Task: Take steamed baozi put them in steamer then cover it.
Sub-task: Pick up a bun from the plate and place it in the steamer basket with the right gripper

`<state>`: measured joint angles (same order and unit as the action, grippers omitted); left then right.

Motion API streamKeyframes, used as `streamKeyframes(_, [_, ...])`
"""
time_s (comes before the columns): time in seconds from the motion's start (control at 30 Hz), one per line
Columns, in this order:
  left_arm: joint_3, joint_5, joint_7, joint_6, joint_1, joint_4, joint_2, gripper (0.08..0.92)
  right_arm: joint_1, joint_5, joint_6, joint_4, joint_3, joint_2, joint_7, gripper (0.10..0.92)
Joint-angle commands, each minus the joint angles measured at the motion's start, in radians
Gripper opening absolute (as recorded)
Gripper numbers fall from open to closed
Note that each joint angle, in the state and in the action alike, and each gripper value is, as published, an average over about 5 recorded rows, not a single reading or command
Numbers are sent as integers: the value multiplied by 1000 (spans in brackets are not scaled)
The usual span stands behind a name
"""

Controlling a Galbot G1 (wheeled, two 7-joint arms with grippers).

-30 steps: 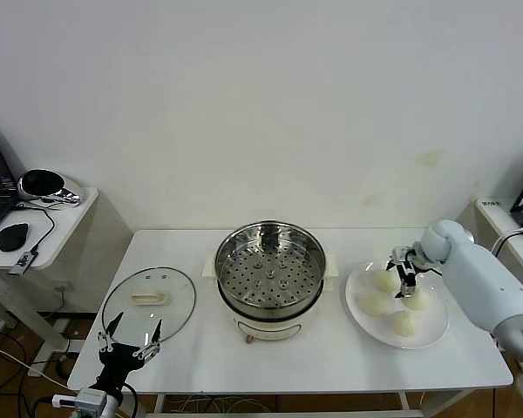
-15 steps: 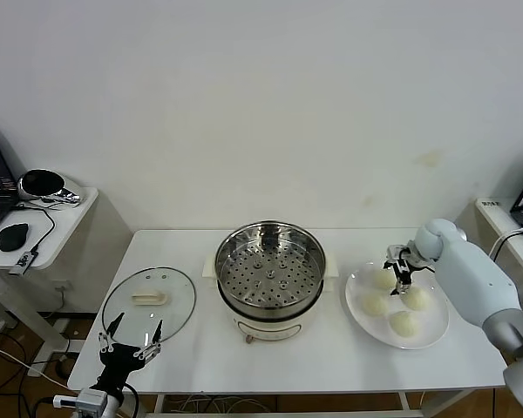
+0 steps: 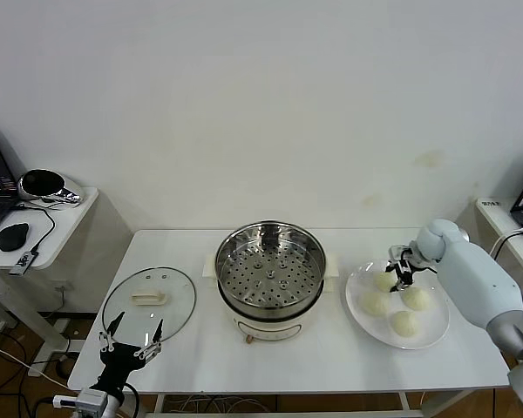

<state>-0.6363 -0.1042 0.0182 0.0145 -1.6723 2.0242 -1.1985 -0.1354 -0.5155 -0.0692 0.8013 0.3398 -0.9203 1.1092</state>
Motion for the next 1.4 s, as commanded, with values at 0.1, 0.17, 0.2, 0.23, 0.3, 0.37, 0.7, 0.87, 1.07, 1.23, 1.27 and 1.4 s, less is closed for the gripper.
streamKeyframes(0.1, [0,-1,1,0,-1,1,3,823,71,181,36,209,67,133,22,543])
streamKeyframes(0.17, [0,-1,1,0,0,2,4,823,116,244,51,270,102,179,30,544])
streamKeyframes(0.2, [1,-1,1,0,0,2,5,823,145,276,58,298,121,200,33,545])
streamKeyframes(0.23, [1,-2,1,1,1,3,5,823,176,308,65,327,141,221,37,547])
streamKeyframes(0.3, [3,-3,0,1,1,5,7,823,251,374,77,376,192,254,42,550])
streamKeyframes(0.37, [4,-4,0,1,2,6,9,823,331,442,86,411,254,272,44,551])
streamKeyframes(0.7, [7,-18,-1,0,9,7,24,823,578,684,29,445,549,133,-15,556])
streamKeyframes(0.87, [5,-26,-2,-2,10,4,29,823,612,680,-41,423,648,21,-35,560])
streamKeyframes(1.07, [-10,-37,-2,-1,12,-1,36,823,649,639,-169,342,744,-161,-48,565])
streamKeyframes(1.23, [-22,-41,-3,-1,10,0,34,823,640,538,-289,270,802,-271,-59,568])
streamKeyframes(1.27, [-25,-41,-3,-1,9,0,34,823,632,515,-309,257,807,-287,-63,568])
streamKeyframes(1.4, [-38,-45,-3,-2,3,2,32,823,601,406,-395,188,815,-342,-81,568])
